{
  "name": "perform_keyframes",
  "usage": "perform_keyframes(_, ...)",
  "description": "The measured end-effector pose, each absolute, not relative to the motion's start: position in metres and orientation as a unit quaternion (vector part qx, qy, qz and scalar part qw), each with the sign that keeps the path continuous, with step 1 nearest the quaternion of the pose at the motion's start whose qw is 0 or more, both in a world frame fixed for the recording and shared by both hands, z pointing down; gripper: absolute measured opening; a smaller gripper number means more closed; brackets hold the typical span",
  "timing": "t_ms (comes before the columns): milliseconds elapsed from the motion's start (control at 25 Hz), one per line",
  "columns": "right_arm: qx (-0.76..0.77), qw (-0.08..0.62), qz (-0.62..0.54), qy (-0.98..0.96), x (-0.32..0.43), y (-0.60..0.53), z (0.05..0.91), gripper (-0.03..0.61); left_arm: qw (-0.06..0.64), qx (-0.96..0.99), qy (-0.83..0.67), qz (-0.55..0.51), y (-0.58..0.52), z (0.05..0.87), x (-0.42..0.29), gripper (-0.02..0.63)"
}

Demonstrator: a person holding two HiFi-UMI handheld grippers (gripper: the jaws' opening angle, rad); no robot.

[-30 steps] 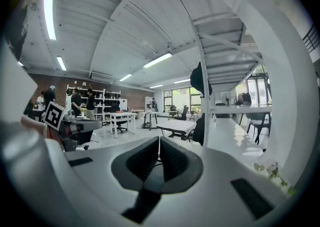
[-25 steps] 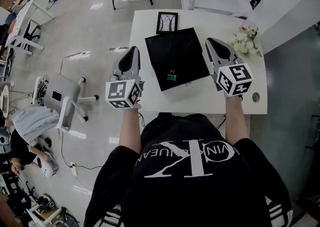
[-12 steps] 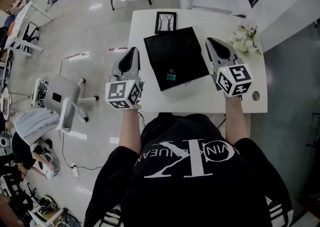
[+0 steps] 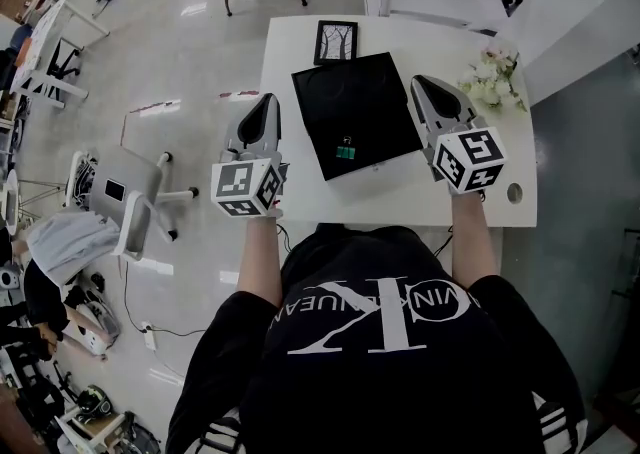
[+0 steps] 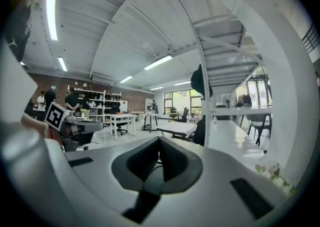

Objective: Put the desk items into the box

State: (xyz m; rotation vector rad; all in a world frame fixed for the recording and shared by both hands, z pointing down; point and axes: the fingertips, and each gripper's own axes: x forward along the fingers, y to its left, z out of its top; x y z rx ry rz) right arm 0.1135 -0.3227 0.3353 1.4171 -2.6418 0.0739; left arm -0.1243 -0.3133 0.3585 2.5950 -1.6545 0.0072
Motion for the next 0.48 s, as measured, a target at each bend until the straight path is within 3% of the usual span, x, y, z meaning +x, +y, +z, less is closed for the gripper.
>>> perform_keyframes(480,0.472,0.071,0.03,-0.878,0.1094,-0.3235,0.3403,0.015,0.035,0.843,-0.537,0.004,-0.3144,0.3623,-0.1312,0.009)
